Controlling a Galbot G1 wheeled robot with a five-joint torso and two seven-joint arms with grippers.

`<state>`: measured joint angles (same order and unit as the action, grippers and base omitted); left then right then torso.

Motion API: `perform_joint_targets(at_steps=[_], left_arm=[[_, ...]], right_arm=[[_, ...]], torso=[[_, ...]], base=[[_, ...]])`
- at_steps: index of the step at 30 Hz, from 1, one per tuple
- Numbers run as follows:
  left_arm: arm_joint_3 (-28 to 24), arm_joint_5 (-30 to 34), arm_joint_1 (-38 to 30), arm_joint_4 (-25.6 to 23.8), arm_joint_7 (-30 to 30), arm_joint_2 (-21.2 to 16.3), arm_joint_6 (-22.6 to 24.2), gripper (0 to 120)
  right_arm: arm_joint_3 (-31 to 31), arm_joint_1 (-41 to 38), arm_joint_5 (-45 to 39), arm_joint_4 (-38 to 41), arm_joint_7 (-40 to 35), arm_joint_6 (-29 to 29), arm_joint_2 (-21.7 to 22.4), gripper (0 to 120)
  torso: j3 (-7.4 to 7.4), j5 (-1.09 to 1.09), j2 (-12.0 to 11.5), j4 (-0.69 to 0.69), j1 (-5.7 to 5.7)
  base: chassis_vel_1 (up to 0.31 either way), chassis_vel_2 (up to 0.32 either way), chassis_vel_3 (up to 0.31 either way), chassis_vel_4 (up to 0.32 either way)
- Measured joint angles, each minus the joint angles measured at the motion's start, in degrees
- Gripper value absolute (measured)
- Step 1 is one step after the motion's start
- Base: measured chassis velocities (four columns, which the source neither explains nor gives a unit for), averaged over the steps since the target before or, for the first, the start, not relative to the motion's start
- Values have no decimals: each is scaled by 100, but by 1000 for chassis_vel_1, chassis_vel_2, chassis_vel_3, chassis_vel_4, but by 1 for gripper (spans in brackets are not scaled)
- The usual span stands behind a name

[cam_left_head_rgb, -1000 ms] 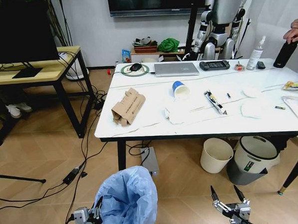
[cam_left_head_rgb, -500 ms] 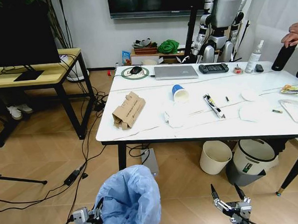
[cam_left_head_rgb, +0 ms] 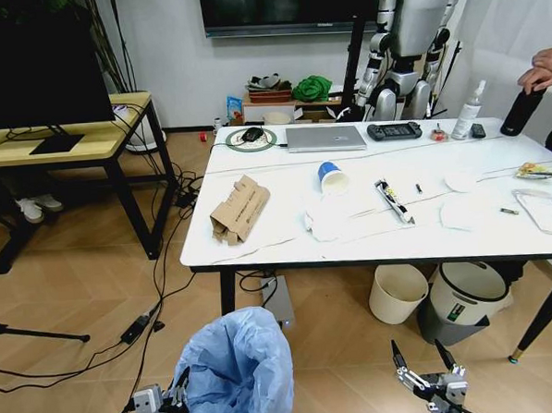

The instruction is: Pick up the trash bin and place the trash from the table into it.

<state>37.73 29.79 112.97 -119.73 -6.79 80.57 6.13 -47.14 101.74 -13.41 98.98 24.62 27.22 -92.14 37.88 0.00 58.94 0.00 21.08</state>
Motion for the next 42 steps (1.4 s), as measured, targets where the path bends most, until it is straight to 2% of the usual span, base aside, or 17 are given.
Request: perform_joint_targets(at_steps=[42], left_arm=[[-72, -236, -103, 90, -27, 51, -265, 0]], right_arm=[[-4, 25, 16, 40, 6, 16, 0, 100]], torso=[[675, 0, 1205, 0, 530]], base=[[0, 0, 0, 0]])
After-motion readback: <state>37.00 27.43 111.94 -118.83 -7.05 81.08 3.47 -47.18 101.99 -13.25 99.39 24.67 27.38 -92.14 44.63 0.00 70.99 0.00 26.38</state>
